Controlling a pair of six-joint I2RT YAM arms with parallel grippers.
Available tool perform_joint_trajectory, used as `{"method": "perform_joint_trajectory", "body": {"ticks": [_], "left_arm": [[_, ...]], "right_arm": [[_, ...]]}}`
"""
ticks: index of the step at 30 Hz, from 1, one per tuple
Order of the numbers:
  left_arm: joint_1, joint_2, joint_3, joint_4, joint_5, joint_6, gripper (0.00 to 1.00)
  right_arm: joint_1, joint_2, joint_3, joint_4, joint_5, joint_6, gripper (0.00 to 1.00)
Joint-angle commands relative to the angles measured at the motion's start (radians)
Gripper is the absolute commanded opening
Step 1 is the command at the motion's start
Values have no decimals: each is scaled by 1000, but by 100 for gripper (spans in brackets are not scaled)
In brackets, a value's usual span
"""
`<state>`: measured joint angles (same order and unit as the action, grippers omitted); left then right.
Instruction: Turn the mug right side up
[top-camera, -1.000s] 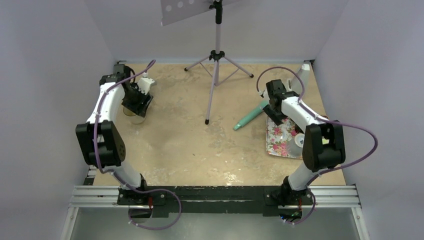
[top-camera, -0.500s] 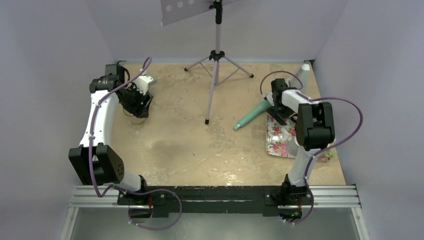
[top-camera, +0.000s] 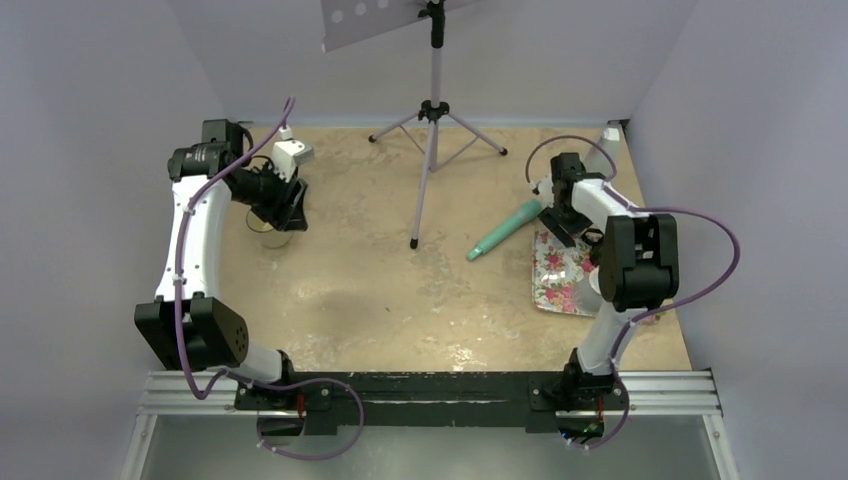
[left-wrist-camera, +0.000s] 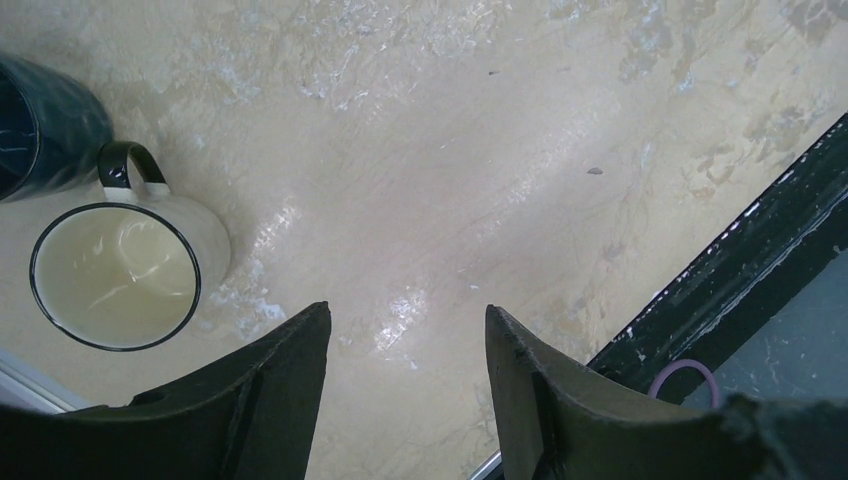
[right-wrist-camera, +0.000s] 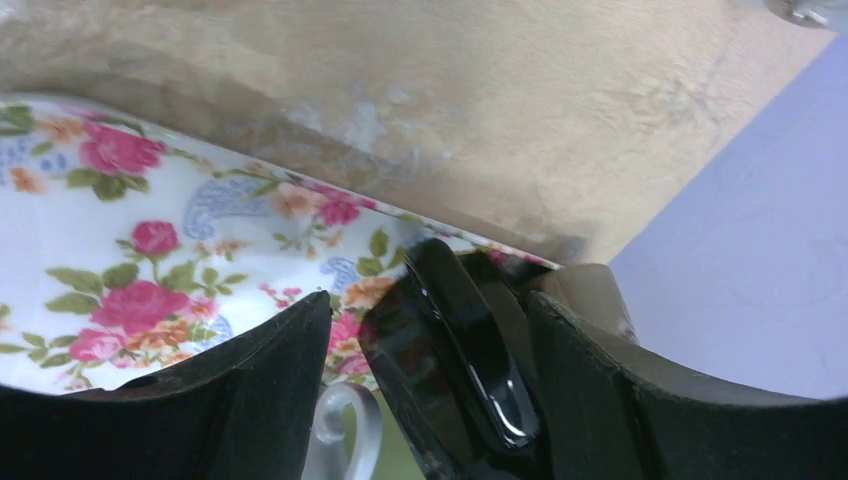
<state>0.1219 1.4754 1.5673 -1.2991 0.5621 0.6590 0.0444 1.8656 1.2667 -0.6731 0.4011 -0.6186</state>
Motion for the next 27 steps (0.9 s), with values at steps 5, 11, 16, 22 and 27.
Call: {"method": "perform_joint_trajectory", "body": {"ticks": [5, 11, 16, 22, 27], "left_arm": [[-2, 0, 52, -42, 71, 36, 62], [-1, -5, 67, -54, 77, 40, 61], [-1, 0, 86, -69, 105, 37, 61], [-1, 7, 112, -66, 117, 17, 61], [-2, 14, 129, -82, 121, 13, 61]], "right_arm": [[-41, -114, -51, 46, -87, -50, 74], [-95, -85, -42, 70, -132, -64, 71], [-112, -58, -27, 59, -182, -70, 55], [-111, -60, -37, 80, -216, -73, 41], [-112, -59, -22, 68, -250, -74, 25]]}}
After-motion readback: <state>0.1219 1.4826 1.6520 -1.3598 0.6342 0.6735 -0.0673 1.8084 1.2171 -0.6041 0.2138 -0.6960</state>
